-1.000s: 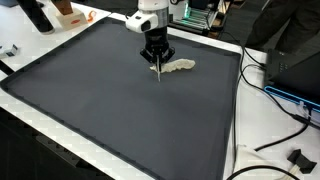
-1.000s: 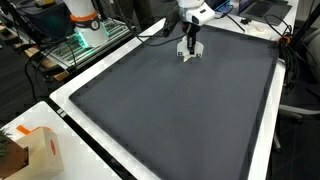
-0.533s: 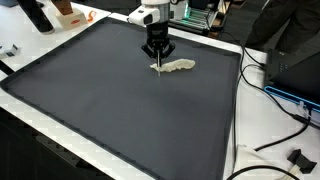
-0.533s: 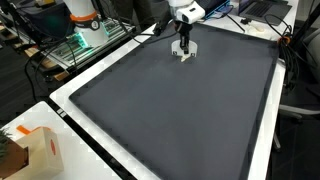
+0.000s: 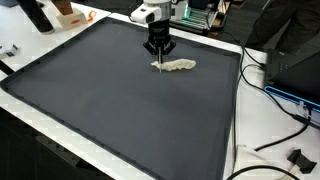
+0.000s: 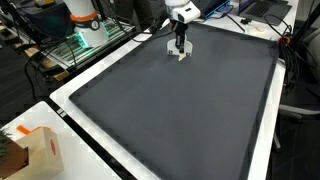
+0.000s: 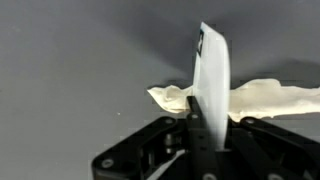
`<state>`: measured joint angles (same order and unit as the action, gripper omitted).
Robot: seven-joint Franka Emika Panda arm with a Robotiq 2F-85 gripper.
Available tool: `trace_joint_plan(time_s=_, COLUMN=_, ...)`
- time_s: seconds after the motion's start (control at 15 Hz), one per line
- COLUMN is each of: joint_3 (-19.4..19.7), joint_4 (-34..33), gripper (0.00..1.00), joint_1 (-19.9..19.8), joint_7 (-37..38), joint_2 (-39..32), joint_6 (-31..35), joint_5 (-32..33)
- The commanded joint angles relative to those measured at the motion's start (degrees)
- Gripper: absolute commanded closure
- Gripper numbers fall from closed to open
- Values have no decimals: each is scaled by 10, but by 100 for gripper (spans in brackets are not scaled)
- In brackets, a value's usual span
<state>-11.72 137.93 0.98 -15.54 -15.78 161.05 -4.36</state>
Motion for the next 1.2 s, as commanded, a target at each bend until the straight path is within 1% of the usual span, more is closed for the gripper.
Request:
trace_joint_plan(time_s=0.0, joint_3=28, joint_4=43, gripper=99, joint_1=19, joint_7=38, joint_2=-21, joint_6=-21, joint_5=32)
trace_joint_plan(time_s=0.4, joint_3=41, joint_4=59, gripper=99, joint_1=30, joint_7=70, joint_2=-9, joint_6=-24, joint_5=47)
trace_joint_plan(time_s=0.73, joint_3=35, joint_4=77, gripper=99, joint_1=26, joint_7=64, joint_2=6, joint_6=-26, joint_5=35)
trace_joint_plan(time_s=1.13, joint_3=49, joint_4=103, gripper=99, joint_1=29, joint_7=84, joint_2=25, joint_6=-25, joint_5=46)
